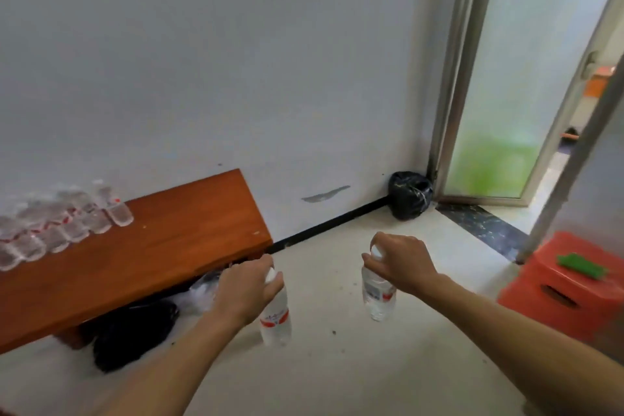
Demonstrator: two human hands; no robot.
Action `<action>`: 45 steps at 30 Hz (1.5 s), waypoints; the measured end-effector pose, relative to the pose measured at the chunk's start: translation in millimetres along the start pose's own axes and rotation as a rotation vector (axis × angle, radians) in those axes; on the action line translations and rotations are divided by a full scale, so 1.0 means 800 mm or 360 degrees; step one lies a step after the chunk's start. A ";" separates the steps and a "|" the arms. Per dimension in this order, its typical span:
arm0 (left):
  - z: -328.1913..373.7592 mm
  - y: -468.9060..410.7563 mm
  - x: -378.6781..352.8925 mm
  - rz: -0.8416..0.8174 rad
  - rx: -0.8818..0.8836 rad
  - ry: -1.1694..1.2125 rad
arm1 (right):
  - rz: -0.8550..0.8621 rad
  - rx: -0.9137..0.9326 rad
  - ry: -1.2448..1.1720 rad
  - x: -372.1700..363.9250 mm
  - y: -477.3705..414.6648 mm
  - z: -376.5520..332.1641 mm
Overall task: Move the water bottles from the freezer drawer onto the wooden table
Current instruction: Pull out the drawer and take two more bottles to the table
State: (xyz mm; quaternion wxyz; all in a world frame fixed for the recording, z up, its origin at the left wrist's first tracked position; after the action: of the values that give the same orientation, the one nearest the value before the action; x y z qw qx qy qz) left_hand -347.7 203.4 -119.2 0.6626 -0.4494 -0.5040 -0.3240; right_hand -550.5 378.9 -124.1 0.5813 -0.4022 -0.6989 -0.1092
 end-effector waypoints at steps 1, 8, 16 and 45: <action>-0.039 0.012 0.005 -0.0009 0.0062 -0.0039 | -0.0036 0.0030 -0.0001 -0.024 -0.011 -0.038; -0.256 0.086 0.041 -0.0034 0.0398 -0.0152 | -0.0241 0.0349 -0.0082 -0.125 -0.081 -0.266; -0.437 0.119 0.020 -0.0078 0.0842 -0.0029 | -0.0375 0.0698 -0.0108 -0.244 -0.188 -0.452; -1.069 -0.081 -0.030 -0.0042 0.0862 -0.0045 | -0.0676 0.0631 -0.0096 -0.609 -0.562 -0.911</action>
State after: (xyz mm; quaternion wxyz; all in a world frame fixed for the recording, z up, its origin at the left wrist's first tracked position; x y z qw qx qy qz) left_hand -89.3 -611.0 -200.3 0.7474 -0.2534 -0.5873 -0.1797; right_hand -331.4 -578.6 -202.2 0.5916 -0.1284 -0.7921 -0.0779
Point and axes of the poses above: each hand's wrist, its own y-axis away from the middle knuckle, its own x-axis out of the back of the hand, z = x × y, the point moved 6 cm from there along -y, towards the middle knuckle, and after that the axes turned 10 degrees about -x, right-handed, at the moved point
